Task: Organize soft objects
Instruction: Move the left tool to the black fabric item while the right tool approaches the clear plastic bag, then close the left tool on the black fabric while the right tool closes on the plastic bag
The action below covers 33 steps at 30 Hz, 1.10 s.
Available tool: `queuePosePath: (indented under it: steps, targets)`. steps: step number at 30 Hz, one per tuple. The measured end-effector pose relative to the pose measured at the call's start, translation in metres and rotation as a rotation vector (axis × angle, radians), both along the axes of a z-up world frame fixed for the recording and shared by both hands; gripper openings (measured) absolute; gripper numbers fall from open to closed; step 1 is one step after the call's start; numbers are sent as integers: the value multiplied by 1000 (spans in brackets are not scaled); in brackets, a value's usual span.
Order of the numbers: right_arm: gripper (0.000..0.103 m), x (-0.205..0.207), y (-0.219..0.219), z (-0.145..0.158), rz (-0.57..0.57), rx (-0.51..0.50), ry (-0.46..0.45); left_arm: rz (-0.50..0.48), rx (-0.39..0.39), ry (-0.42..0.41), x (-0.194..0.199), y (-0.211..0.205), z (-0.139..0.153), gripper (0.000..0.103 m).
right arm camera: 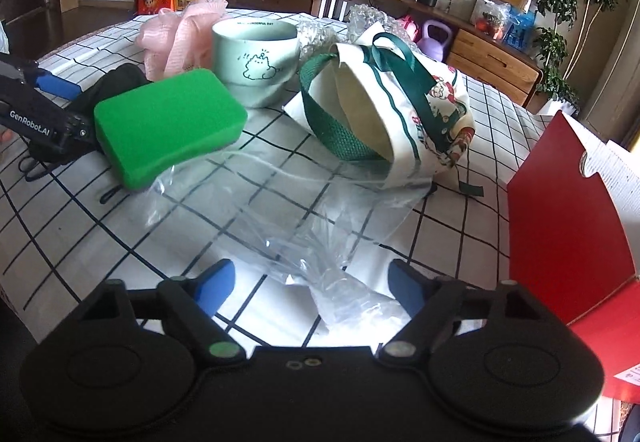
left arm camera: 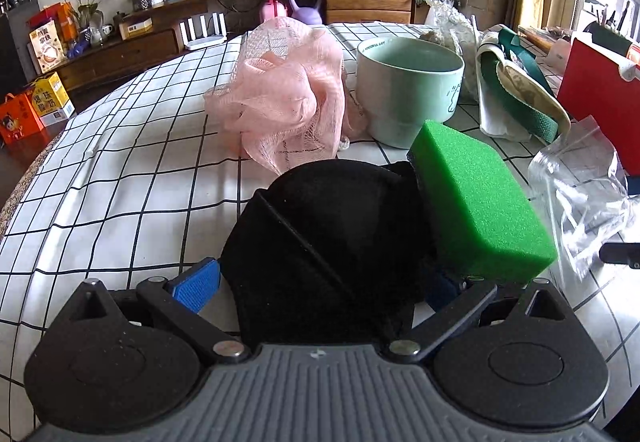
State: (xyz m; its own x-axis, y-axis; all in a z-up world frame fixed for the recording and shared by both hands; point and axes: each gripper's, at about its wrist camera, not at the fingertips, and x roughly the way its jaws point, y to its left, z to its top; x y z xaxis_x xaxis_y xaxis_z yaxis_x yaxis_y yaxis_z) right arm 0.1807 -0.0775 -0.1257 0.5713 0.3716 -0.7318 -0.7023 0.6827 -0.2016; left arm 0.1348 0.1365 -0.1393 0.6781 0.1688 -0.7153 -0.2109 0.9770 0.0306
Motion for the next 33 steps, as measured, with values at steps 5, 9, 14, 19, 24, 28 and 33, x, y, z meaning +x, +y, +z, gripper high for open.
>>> queuePosePath:
  steps: [5,9,14,19,24,28,33]
  targets:
    - [66,1,-1,2,-7,-3,-6,10,-10,-16,1,0,0,102]
    - [49,0,-2,3,-15,-12,-18,28,-15,-31,-2,2,4,87]
    - [33,-1,-4,5,-38,-24,-27,27,-38,-32,-3,3,7,54]
    - [27,-5,-11,11,-71,0,-16,25,-25,-49,-6,-2,15,33]
    - [26,-10,-20,21,-103,39,-23,39,-18,-72,-12,-2,23,23]
    - [25,-16,-30,32,-143,96,-11,56,-13,-96,-20,-2,34,22]
    - [25,-26,-42,50,-171,167,5,54,-14,-125,-30,-4,51,22]
